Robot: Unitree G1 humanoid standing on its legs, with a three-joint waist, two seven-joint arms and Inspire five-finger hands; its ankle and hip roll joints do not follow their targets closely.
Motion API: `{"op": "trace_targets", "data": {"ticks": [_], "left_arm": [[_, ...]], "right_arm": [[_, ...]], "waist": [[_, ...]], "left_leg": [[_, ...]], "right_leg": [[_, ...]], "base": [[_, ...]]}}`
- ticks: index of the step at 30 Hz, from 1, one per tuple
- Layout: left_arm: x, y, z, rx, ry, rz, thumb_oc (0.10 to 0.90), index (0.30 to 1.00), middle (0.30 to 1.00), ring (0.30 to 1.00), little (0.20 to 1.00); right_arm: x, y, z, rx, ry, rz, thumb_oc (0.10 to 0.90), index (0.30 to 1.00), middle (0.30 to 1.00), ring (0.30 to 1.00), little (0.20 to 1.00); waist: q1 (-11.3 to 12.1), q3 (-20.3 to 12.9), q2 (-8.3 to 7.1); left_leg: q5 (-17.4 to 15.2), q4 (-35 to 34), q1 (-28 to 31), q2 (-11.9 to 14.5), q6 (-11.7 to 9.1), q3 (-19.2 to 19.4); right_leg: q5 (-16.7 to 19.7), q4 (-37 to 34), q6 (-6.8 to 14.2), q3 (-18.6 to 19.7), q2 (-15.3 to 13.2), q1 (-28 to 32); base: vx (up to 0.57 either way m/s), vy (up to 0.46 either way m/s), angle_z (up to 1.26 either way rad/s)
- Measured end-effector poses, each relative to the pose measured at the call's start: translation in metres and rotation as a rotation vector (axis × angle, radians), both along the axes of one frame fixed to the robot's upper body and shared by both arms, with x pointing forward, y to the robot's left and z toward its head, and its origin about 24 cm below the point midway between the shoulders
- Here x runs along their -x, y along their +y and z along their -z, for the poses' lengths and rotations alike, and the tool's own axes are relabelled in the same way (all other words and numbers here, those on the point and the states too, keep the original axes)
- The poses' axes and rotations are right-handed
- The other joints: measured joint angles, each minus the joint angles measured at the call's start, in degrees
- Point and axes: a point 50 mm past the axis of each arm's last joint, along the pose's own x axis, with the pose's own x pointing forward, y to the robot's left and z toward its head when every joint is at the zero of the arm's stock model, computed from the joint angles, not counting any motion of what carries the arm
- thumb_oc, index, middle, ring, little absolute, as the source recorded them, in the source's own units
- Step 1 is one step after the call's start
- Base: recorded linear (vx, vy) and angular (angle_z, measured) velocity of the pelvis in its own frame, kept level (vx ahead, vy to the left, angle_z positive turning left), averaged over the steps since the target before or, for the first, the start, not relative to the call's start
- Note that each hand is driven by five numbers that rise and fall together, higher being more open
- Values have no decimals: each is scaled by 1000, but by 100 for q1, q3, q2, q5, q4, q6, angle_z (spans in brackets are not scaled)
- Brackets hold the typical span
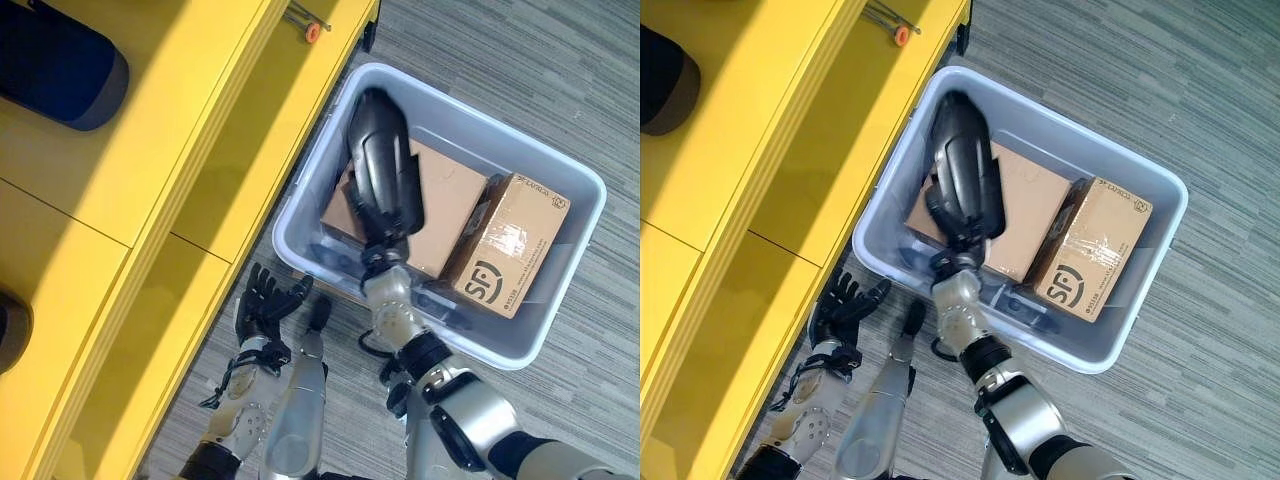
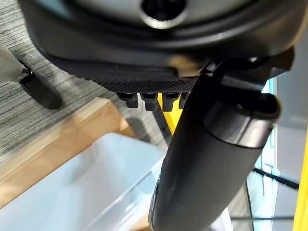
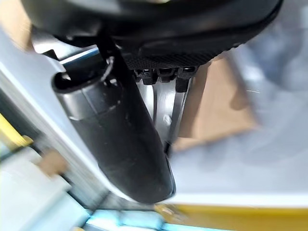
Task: Move parts from the plastic box to the shelf.
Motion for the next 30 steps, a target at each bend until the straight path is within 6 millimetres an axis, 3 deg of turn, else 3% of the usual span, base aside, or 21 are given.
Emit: {"op": "trace_targets", "data": {"ticks": [4,9,16,20,21,25,26,30], "left_arm": [[7,10,6,-8,33,-53,900,1000,1000,1000,1000],[11,16,9,-39,54,-80,900,1000,1000,1000,1000],[13,17,11,-40,68,-85,900,1000,1000,1000,1000],[13,19,10,-42,65,-93,900,1000,1000,1000,1000],[11,22,8,-43,62,-104,900,1000,1000,1000,1000],[12,29,8,-49,61,-125,900,1000,1000,1000,1000],[12,32,6,-61,59,-130,900,1000,1000,1000,1000],[14,43,6,-112,62,-143,900,1000,1000,1000,1000]], "right_arm": [[33,21,12,-29,-35,-119,900,1000,1000,1000,1000],[59,35,13,-84,-82,-215,900,1000,1000,1000,1000],[68,41,1,-51,-171,-339,900,1000,1000,1000,1000],[61,32,-11,-8,-238,-361,900,1000,1000,1000,1000],[56,23,-25,54,-315,-387,900,1000,1000,1000,1000],[48,2,-51,93,-434,-344,900,1000,1000,1000,1000],[43,-14,-67,178,-523,-346,900,1000,1000,1000,1000],[40,-23,-88,263,-642,-359,900,1000,1000,1000,1000]], "waist": [[-24,5,-156],[-36,8,-390],[-5,12,-395],[-16,17,-406],[-11,27,-424],[-35,40,-454],[-47,53,-484],[-207,87,-563]], "left_leg": [[-20,11,-6,-14,11,9],[-39,28,-4,-11,6,11],[-93,27,15,-10,-5,-8],[-103,25,14,-10,12,-6],[-101,18,13,-9,23,0],[-56,17,11,-10,23,11],[-58,14,12,-5,23,13],[-56,20,17,-2,23,48]], "right_leg": [[-8,-7,11,2,-17,0],[-14,-19,13,2,-9,16],[-17,-29,15,-31,-11,61],[-17,-37,15,-32,-13,63],[-17,-43,16,-32,-13,64],[-18,-57,18,-31,-13,62],[-19,-75,19,-32,-7,64],[-11,-111,23,-12,4,71]], "base": [[0,0,0],[2,-6,0],[1,-4,0],[0,0,0],[0,0,0],[0,0,0],[0,0,0],[4,0,-2]]}}
